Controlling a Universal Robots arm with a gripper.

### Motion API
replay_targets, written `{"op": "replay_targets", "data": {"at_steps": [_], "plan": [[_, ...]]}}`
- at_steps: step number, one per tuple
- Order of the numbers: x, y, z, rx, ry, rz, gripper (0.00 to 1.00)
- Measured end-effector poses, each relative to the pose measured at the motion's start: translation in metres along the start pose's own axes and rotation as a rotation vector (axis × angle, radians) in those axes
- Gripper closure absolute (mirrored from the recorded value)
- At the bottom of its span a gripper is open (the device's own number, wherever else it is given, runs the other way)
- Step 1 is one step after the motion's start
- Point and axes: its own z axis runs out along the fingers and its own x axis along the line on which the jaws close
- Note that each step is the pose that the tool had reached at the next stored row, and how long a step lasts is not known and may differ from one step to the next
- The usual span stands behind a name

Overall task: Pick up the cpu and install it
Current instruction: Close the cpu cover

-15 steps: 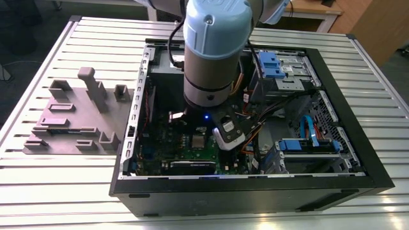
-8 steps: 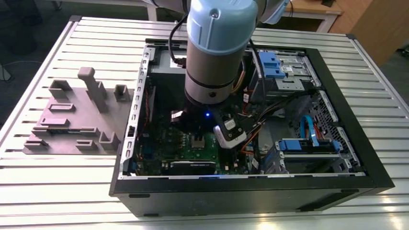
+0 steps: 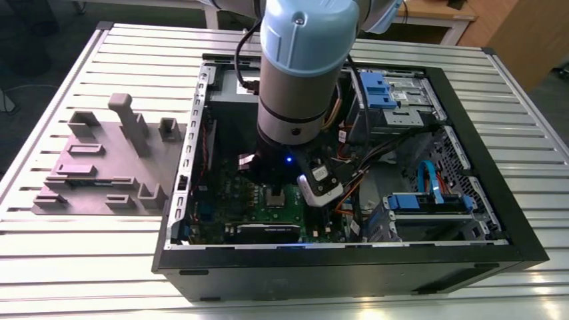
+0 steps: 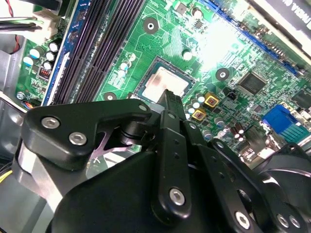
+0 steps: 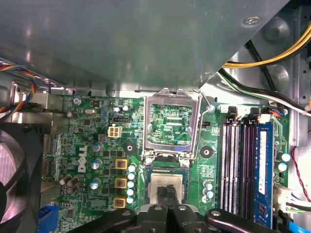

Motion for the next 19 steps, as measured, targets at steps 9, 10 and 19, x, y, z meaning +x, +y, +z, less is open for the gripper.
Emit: {"op": "replay_targets", "data": {"at_steps": [9,10,19], "plan": [[-0.0002,0.0000,0.0000,-0.0001,0.0000,0.000,0.90],[-0.0002,0.0000,0.0000,0.0000,0.0000,0.000,0.90],[-0.0002,0.0000,0.0001,0.0026,0.0065,-0.106,0.90]]}}
